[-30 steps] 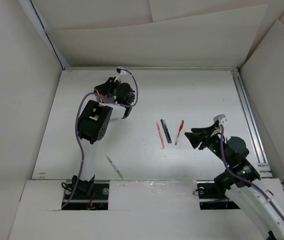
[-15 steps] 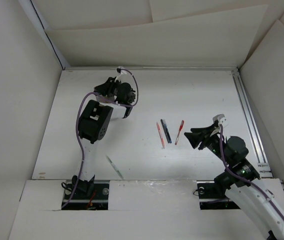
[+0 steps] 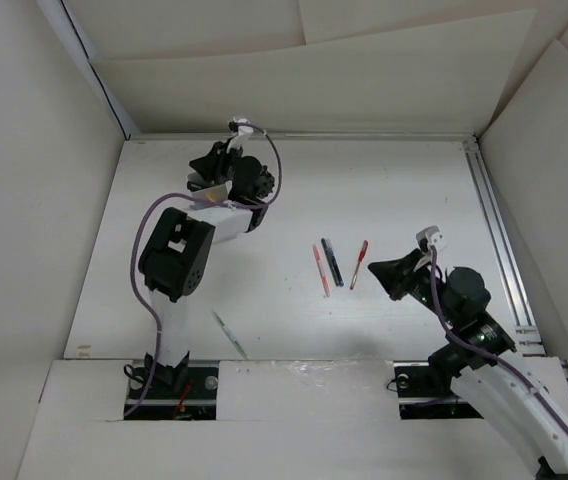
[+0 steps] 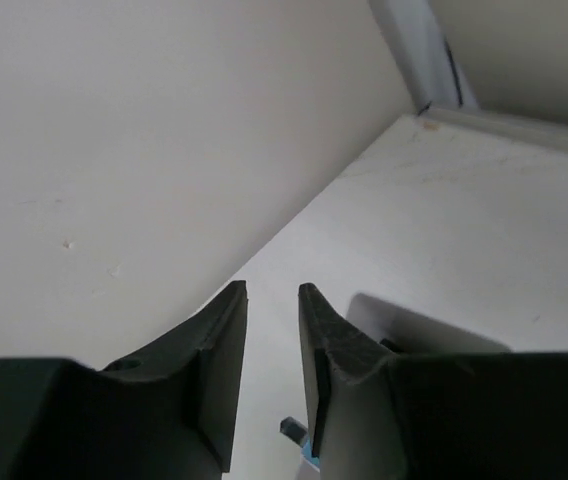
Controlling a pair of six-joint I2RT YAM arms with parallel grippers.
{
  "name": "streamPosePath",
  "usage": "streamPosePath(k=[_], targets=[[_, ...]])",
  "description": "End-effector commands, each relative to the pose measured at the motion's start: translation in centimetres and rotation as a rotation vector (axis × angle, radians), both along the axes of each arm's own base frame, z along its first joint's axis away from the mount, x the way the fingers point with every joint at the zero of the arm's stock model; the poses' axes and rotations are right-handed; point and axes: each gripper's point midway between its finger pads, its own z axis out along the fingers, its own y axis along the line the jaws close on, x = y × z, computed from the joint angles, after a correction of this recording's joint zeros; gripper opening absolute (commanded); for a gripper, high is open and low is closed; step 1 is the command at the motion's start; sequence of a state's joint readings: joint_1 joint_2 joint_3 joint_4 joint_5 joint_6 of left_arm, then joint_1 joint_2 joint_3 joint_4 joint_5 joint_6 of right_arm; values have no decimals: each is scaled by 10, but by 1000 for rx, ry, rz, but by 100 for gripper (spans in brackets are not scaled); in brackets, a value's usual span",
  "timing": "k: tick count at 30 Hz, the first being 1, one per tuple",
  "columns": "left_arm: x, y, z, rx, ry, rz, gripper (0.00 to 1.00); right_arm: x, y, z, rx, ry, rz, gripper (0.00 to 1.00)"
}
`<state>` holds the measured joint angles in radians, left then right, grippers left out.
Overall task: Sort the stationery into containers
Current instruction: Place the pen in the storage box, then pick up the pen from the corner of the board.
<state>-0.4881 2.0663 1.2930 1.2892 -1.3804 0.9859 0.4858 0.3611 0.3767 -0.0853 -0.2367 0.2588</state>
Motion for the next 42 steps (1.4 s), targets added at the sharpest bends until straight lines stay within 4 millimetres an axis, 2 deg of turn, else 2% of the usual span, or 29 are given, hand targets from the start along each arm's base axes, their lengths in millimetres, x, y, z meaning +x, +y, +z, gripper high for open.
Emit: streamPosePath(k=[1,3,6,7,8,9,10,13,15,16,18,19,20,22,23,24,25,26,27,28,30,31,34,35,36,37,38,40,42], targets=[[-32,-6,111,-374,-579,-14,22,-3,17,5,-1,-13,95,7],[-43,-11,138,-409,-604,-43,21,1,23,-3,-25,19,121,5],[-37,-42,165,-478,-591,-173,22,2,32,-11,-46,72,163,4],[-45,-44,150,-422,-353,-241,22,4,33,-11,-56,70,164,4],[-22,-67,162,-717,-477,-410,22,4,36,-10,-58,74,173,4],[-20,-65,181,-818,-497,-467,20,3,39,-7,-65,66,188,4],[-26,-58,185,-877,-490,-489,19,4,43,-9,-78,72,200,6],[-43,-61,172,-925,-441,-528,21,-3,61,1,-95,47,278,9],[-64,-59,173,-987,-441,-559,22,-6,80,-10,-134,81,332,11],[-71,-62,148,-1030,-408,-551,22,-6,88,-6,-142,69,355,11],[-96,-69,150,-1116,-418,-634,23,-10,109,-19,-183,100,410,12],[-103,-70,121,-1132,-363,-632,23,-12,117,-23,-207,99,438,12],[-111,-71,117,-1153,-361,-650,23,-10,129,-28,-236,114,459,13],[-132,-66,123,-1200,-390,-690,24,-20,152,-34,-286,105,508,14],[-140,-64,107,-1201,-355,-684,24,-21,164,-28,-288,94,521,14],[-152,-59,117,-1214,-388,-712,26,-23,177,-45,-335,119,542,16],[-160,-55,112,-1220,-378,-702,26,-35,191,-50,-362,116,566,18],[-167,-52,107,-1218,-370,-697,26,-36,207,-43,-360,94,572,20],[-181,-42,117,-1226,-410,-698,27,-47,224,-61,-410,104,585,25],[-188,-37,118,-1228,-418,-703,27,-44,230,-67,-423,115,586,28],[-202,-25,132,-1235,-482,-707,29,-57,261,-61,-419,83,604,35],[-216,-17,145,-1245,-532,-733,29,-63,274,-79,-443,108,623,44],[-236,-2,160,-1254,-610,-738,33,-81,316,-89,-442,95,672,53],[-247,4,173,-1263,-658,-762,34,-84,326,-93,-450,91,674,57],[-251,7,173,-1263,-659,-763,35,-87,334,-96,-463,78,656,59],[-257,10,182,-1255,-675,-777,37,-80,346,-91,-452,64,633,61],[-262,11,186,-1253,-675,-797,37,-81,351,-110,-485,78,632,61],[-267,10,186,-1251,-651,-818,37,-73,361,-112,-498,73,596,61],[-274,11,184,-1247,-640,-833,38,-66,363,-134,-556,95,566,61]])
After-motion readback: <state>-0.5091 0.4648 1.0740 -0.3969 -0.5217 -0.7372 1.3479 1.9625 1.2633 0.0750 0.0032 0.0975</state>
